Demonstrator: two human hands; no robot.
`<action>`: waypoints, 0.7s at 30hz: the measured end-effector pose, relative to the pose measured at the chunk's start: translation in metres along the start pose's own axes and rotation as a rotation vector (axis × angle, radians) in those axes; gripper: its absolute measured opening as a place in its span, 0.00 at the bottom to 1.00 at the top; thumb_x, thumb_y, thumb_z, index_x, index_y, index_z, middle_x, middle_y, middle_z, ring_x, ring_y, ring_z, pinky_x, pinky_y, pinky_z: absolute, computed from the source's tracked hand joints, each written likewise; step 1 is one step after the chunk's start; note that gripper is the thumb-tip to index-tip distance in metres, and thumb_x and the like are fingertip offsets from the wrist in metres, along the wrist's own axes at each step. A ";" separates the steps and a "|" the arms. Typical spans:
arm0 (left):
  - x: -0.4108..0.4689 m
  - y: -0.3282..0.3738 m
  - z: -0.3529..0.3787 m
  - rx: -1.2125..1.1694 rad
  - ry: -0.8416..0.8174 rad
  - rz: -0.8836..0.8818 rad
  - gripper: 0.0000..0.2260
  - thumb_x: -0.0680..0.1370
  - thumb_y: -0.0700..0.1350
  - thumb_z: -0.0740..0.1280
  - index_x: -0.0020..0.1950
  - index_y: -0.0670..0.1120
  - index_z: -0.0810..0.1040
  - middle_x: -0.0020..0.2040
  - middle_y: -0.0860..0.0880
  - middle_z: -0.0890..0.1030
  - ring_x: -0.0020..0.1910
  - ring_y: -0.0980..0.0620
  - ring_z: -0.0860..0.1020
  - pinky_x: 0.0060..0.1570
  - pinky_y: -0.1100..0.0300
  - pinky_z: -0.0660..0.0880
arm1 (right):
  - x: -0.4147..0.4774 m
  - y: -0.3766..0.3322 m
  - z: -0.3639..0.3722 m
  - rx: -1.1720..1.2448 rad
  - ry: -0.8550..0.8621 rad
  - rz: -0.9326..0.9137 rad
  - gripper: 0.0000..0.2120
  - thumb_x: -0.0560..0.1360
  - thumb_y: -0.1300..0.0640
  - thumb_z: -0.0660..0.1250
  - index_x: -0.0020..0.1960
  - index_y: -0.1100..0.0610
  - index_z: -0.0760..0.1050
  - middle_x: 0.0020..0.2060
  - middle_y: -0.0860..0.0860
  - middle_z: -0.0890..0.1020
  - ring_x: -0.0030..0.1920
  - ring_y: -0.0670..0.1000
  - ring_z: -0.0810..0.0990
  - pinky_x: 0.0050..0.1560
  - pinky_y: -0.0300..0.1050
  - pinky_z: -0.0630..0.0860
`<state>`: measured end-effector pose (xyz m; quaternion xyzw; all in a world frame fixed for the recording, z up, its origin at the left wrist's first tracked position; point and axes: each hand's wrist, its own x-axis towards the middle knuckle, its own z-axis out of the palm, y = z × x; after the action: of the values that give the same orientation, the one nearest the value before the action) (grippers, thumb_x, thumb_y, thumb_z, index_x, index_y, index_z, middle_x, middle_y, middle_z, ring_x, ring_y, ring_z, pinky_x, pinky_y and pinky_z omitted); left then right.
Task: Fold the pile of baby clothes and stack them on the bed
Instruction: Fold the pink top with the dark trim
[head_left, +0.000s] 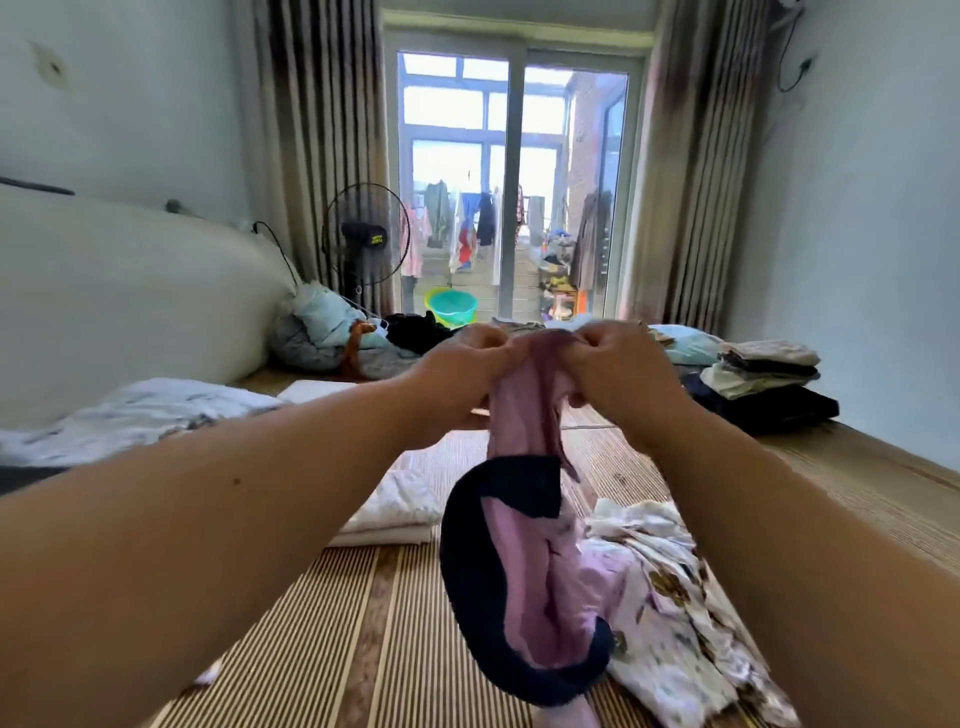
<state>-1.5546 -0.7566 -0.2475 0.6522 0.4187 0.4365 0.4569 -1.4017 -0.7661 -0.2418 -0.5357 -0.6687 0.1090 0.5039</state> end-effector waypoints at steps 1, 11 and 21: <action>-0.010 -0.002 -0.008 0.033 -0.034 -0.014 0.12 0.78 0.53 0.66 0.56 0.49 0.71 0.48 0.48 0.78 0.42 0.50 0.78 0.46 0.53 0.77 | 0.005 -0.015 0.003 0.060 0.005 0.024 0.09 0.73 0.60 0.65 0.36 0.60 0.79 0.29 0.55 0.80 0.29 0.51 0.80 0.36 0.48 0.80; -0.073 -0.057 -0.056 0.558 -0.010 -0.025 0.12 0.68 0.44 0.75 0.48 0.54 0.79 0.41 0.55 0.83 0.40 0.59 0.82 0.37 0.67 0.75 | 0.026 -0.095 -0.003 0.427 0.028 0.140 0.07 0.75 0.62 0.64 0.38 0.56 0.72 0.34 0.52 0.79 0.23 0.43 0.78 0.21 0.32 0.71; -0.071 -0.034 -0.113 -0.068 0.498 0.009 0.07 0.68 0.41 0.74 0.45 0.45 0.85 0.45 0.42 0.85 0.48 0.41 0.82 0.56 0.45 0.77 | 0.015 -0.059 -0.034 0.187 -0.059 0.366 0.06 0.79 0.61 0.58 0.44 0.57 0.71 0.27 0.51 0.79 0.16 0.41 0.74 0.22 0.36 0.71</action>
<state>-1.6862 -0.7899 -0.2712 0.5108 0.5006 0.5995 0.3593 -1.4092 -0.7912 -0.1772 -0.5957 -0.5616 0.2760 0.5036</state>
